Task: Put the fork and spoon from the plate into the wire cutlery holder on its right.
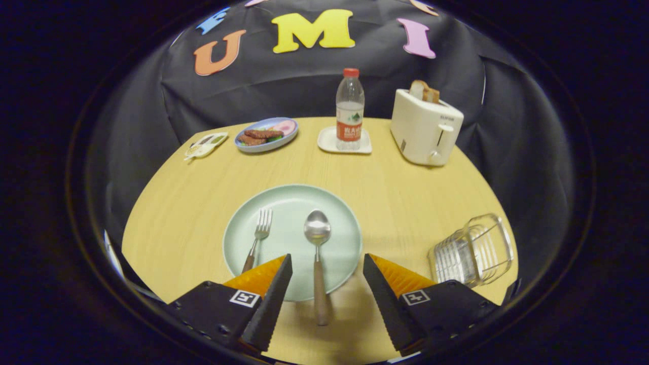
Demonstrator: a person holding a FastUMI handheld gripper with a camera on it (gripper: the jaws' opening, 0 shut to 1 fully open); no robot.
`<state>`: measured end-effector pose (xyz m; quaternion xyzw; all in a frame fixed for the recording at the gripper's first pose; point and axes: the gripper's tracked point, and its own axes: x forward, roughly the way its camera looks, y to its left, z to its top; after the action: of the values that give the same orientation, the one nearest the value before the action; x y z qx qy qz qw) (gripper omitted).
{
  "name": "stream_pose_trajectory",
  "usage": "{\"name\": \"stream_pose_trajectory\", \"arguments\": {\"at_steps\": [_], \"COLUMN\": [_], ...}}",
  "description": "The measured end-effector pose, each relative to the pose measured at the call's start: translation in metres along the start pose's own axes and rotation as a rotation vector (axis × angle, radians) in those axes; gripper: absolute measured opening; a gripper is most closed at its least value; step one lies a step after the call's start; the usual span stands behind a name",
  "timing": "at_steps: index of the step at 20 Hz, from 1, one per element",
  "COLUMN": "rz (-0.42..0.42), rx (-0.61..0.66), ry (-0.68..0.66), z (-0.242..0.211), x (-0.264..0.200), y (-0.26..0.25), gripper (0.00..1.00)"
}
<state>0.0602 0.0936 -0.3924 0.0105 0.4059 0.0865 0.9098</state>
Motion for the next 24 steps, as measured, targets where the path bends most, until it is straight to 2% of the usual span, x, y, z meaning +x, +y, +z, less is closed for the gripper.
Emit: {"name": "stream_pose_trajectory", "arguments": {"at_steps": [3, 5, 9, 10, 12, 14, 17, 18, 24], "rz": [0.032, 0.012, -0.048, -0.072, -0.092, -0.087, -0.081, -0.065, -0.021], "rx": [0.034, 0.019, 0.007, 0.003, -0.010, -0.039, -0.053, -0.052, -0.066], "ry": [0.066, 0.073, 0.120, 0.117, 0.108, 0.108, 0.113, 0.112, 0.074], "z": [-0.013, -0.013, -0.017, -0.016, -0.017, -0.020, -0.022, -0.022, -0.019], "x": [0.015, 0.023, 0.037, 0.037, 0.036, 0.034, 0.016, 0.014, -0.031], "y": [0.011, 0.011, 0.006, 0.002, 0.000, 0.002, 0.001, 0.003, -0.016], "gripper": [0.81, 0.67, 0.46, 0.30, 0.16, 0.11, 0.11, 0.05, 0.05]}}
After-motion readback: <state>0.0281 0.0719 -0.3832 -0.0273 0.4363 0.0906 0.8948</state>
